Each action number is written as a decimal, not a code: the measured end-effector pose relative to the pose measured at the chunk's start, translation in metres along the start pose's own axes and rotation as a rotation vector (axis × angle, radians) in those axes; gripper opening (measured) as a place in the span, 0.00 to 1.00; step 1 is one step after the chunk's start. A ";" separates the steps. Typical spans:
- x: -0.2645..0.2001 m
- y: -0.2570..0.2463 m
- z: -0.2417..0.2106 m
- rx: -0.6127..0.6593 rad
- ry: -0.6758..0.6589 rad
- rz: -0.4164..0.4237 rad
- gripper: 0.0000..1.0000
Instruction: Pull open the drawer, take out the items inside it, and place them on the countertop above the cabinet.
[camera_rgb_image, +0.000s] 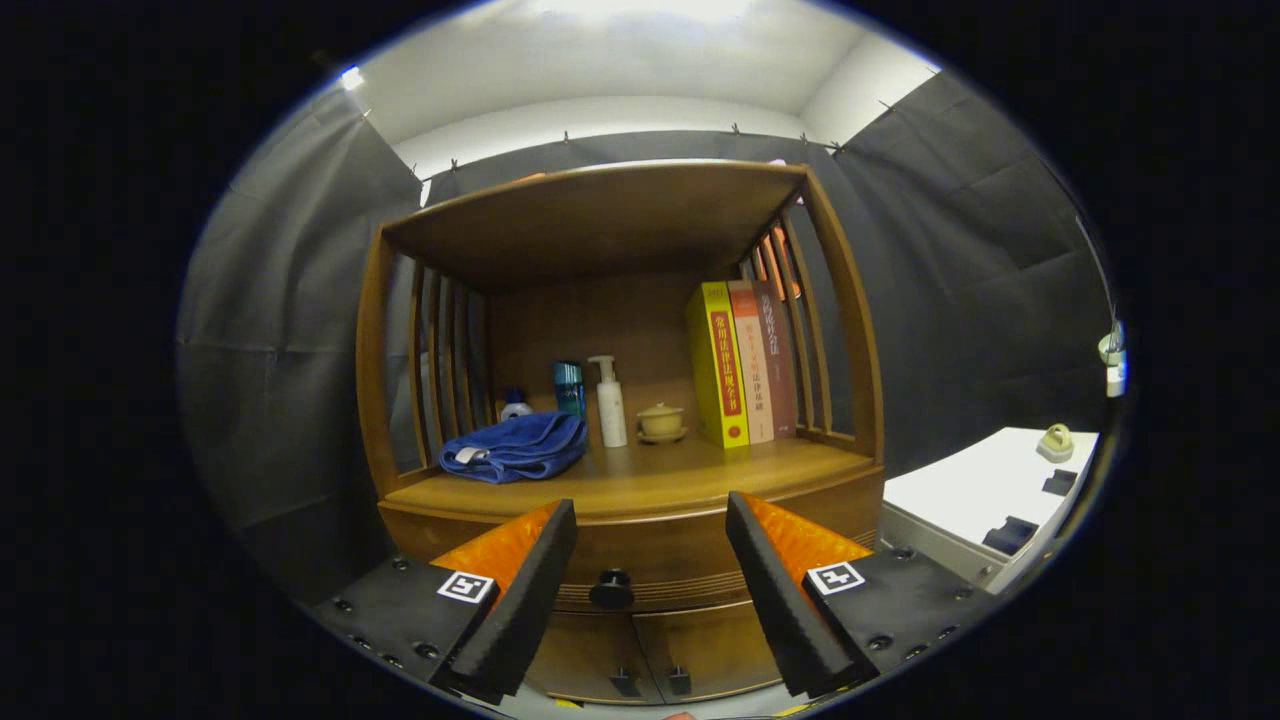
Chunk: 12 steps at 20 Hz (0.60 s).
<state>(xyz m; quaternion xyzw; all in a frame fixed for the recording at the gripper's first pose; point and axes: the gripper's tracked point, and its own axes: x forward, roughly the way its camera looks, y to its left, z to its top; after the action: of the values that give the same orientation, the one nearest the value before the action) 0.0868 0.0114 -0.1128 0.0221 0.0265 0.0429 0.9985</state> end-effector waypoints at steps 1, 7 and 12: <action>0.010 0.002 -0.011 0.000 0.010 0.009 0.98; 0.047 0.014 -0.087 -0.029 0.093 0.048 0.99; 0.067 0.022 -0.114 -0.097 0.111 0.049 0.98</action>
<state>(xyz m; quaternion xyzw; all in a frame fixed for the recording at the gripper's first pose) 0.1452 0.0436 -0.2287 -0.0282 0.0791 0.0699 0.9940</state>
